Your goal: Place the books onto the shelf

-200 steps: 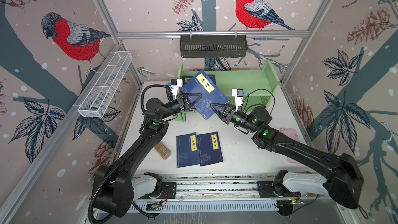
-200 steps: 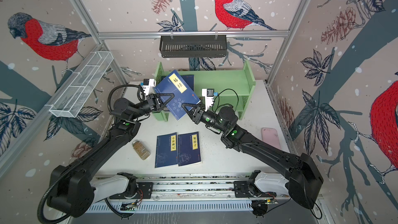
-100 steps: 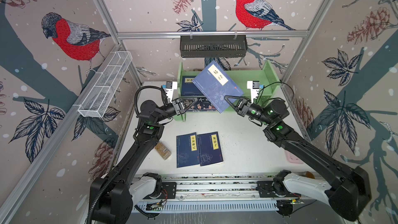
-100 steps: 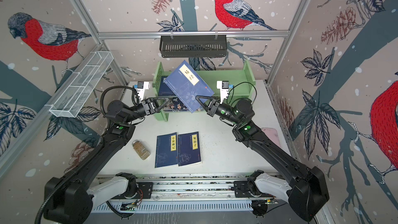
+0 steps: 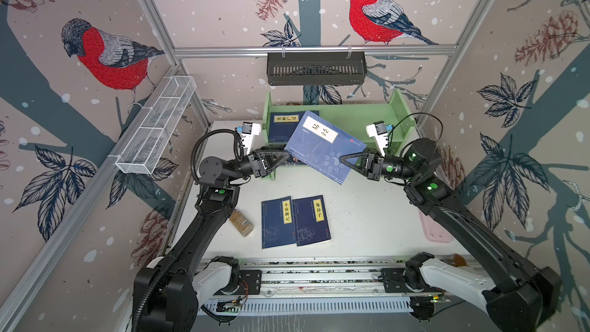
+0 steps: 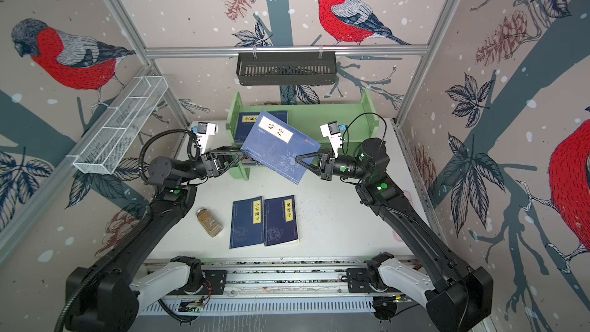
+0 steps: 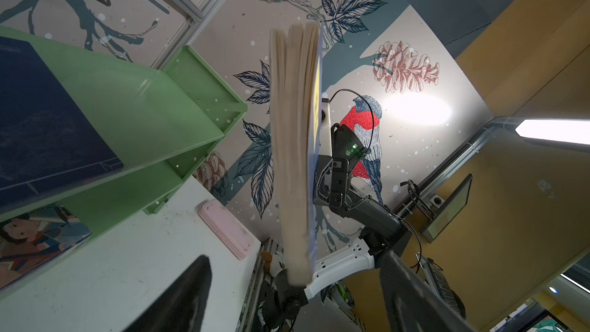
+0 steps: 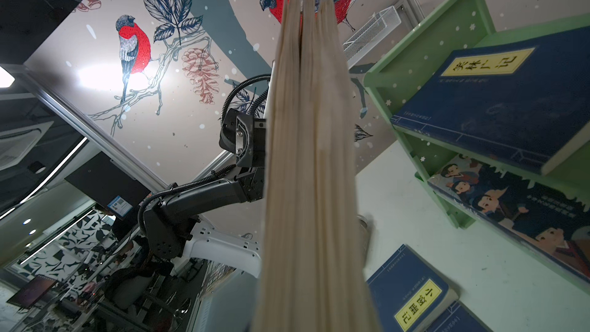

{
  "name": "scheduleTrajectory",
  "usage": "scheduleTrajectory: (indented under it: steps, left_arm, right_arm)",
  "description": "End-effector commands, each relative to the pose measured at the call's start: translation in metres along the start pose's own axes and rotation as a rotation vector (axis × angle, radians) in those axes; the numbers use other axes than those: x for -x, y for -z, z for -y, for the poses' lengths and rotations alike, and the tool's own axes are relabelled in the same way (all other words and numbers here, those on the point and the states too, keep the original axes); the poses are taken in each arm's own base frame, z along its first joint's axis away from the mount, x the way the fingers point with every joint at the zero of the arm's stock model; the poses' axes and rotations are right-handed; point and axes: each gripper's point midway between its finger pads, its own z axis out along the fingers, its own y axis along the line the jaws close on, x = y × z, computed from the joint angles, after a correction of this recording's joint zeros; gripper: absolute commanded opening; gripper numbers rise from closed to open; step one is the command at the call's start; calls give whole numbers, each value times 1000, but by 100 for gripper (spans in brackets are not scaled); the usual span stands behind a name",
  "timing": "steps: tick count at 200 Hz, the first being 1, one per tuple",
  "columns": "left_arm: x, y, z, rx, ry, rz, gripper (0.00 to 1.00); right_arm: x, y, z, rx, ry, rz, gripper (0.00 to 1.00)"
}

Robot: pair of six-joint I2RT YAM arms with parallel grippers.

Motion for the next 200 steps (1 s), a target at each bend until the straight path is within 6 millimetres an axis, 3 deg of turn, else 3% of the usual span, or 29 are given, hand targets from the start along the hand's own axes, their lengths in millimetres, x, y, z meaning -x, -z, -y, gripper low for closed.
scheduleTrajectory:
  steps: [1, 42, 75, 94, 114, 140, 155, 178, 200]
  left_arm:
    - [-3, 0, 11, -42, -47, -19, 83]
    - [-7, -3, 13, -58, -49, -29, 80]
    - [-13, -8, 15, -81, -48, -57, 70]
    - [-17, -10, 16, -91, -48, -71, 54]
    - [-17, -10, 15, -87, -45, -70, 29]
    - [-16, -10, 14, -82, -39, -63, 0]
    - [-14, -10, 13, -76, -36, -54, 0]
    - [-9, -10, 10, -63, -39, -30, 0]
    - [0, -8, 3, -36, -24, 11, 0]
  right_arm:
    - [-8, -1, -10, 54, 41, -61, 0]
    - [-13, -9, -9, 74, 44, -104, 0]
    - [-19, -21, -10, 94, 50, -156, 0]
    - [-19, -26, -8, 96, 57, -176, 0]
    - [-18, -28, -4, 86, 56, -181, 1]
    - [-16, -30, 2, 70, 51, -175, 17]
    - [-14, -30, 5, 53, 48, -165, 46]
    - [-14, -26, 15, 16, 31, -146, 55]
    - [-14, -21, 17, 4, 15, -88, 56]
